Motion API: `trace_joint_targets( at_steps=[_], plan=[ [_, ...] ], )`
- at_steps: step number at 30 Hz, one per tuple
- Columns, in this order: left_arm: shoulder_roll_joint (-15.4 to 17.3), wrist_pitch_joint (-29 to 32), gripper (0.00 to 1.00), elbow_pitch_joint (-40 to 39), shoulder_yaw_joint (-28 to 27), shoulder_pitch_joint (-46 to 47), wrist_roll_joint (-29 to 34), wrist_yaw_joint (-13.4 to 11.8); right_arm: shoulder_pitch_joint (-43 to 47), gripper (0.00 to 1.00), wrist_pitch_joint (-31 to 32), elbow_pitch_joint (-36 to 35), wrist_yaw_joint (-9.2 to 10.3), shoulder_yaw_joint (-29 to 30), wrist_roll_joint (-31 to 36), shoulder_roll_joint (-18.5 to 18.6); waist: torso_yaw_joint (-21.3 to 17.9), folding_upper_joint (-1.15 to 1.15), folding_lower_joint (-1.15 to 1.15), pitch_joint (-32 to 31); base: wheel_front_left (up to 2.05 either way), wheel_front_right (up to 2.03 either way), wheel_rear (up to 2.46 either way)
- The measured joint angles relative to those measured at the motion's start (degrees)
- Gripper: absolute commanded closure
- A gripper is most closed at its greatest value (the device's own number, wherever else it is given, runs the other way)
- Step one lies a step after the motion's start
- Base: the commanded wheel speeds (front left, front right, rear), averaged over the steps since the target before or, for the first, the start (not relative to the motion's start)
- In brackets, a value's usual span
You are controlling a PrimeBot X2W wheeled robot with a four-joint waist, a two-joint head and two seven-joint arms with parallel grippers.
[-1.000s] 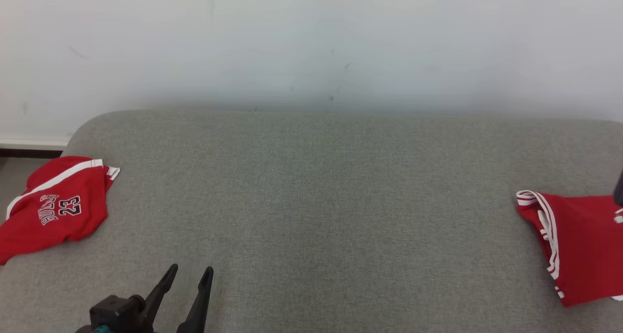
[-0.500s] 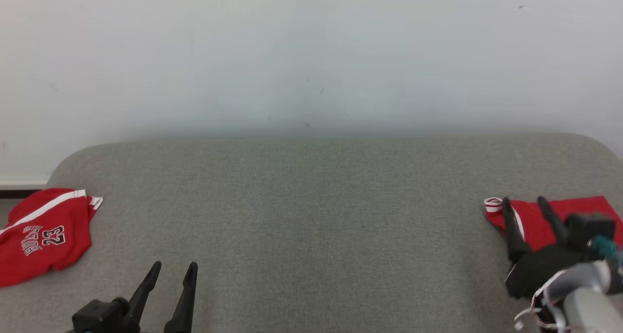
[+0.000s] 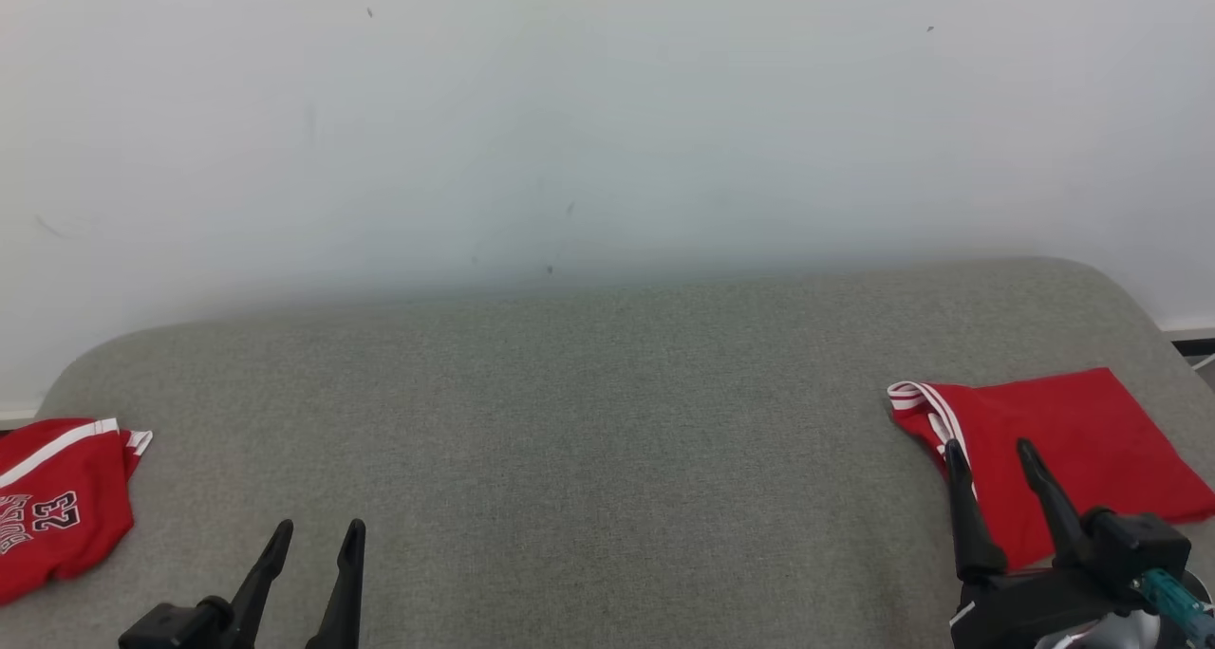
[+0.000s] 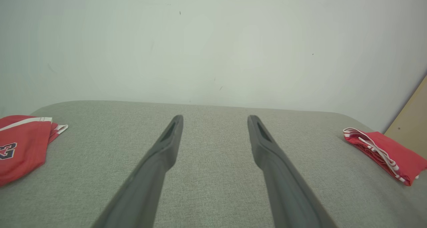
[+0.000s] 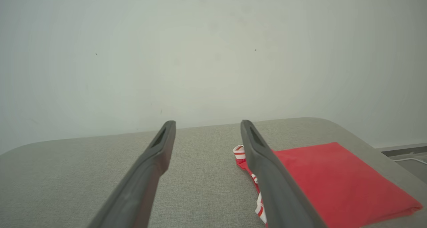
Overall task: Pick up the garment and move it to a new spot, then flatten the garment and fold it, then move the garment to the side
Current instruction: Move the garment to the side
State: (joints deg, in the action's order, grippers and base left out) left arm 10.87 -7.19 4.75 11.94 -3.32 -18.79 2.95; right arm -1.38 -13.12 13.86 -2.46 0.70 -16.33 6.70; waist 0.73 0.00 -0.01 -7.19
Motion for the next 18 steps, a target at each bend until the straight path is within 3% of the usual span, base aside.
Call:
trace_joint_targets(
  at_steps=[18],
  plan=[
    [0.0, -0.4, 0.0, 0.3, 0.9, 0.4, 0.1, -0.4, 4.9, 0.0, -0.1, -5.1, 1.01, 1.5, -0.8, -0.2, 0.8, 0.0, 0.01, 0.6, 0.0, 0.0, 0.0]
  ],
)
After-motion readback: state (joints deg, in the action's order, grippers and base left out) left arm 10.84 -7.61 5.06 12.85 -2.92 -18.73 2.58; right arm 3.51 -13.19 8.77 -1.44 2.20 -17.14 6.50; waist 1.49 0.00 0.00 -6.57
